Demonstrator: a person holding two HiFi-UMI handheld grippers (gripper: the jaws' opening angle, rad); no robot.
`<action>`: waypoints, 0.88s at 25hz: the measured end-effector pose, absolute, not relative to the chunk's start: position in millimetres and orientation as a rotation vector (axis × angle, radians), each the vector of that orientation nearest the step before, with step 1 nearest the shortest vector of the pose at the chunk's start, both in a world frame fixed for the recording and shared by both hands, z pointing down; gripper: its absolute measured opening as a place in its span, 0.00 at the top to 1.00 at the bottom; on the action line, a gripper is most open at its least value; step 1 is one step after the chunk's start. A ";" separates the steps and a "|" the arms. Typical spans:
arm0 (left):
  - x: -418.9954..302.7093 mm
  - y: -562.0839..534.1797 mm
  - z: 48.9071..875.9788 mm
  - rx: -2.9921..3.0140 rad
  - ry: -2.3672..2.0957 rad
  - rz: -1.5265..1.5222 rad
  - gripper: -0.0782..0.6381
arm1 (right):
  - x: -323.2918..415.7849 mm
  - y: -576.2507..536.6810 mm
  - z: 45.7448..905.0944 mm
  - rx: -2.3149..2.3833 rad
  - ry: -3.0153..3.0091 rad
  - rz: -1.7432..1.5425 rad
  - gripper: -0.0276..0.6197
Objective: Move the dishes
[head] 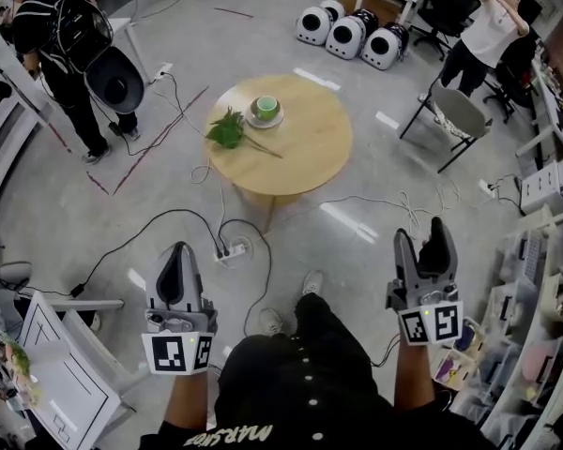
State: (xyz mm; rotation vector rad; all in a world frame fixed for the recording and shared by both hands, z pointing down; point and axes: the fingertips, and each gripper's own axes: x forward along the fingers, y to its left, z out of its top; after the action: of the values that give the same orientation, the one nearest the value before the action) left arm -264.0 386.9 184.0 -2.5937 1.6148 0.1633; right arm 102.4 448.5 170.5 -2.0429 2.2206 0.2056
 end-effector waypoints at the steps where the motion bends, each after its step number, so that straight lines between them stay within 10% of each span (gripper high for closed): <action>1: -262.5 383.2 184.9 -2.593 1.616 0.162 0.87 | 104.6 444.2 172.0 -2.043 2.219 0.204 0.50; 22: -169.3 182.5 164.3 -2.450 1.719 0.148 0.87 | 216.9 213.1 167.1 -1.946 2.271 0.215 0.50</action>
State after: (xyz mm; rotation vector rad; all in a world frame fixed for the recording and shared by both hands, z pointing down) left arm -169.3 182.5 164.3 -2.4500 1.7191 0.1483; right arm 216.9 213.1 167.1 -1.9461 2.2714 0.2152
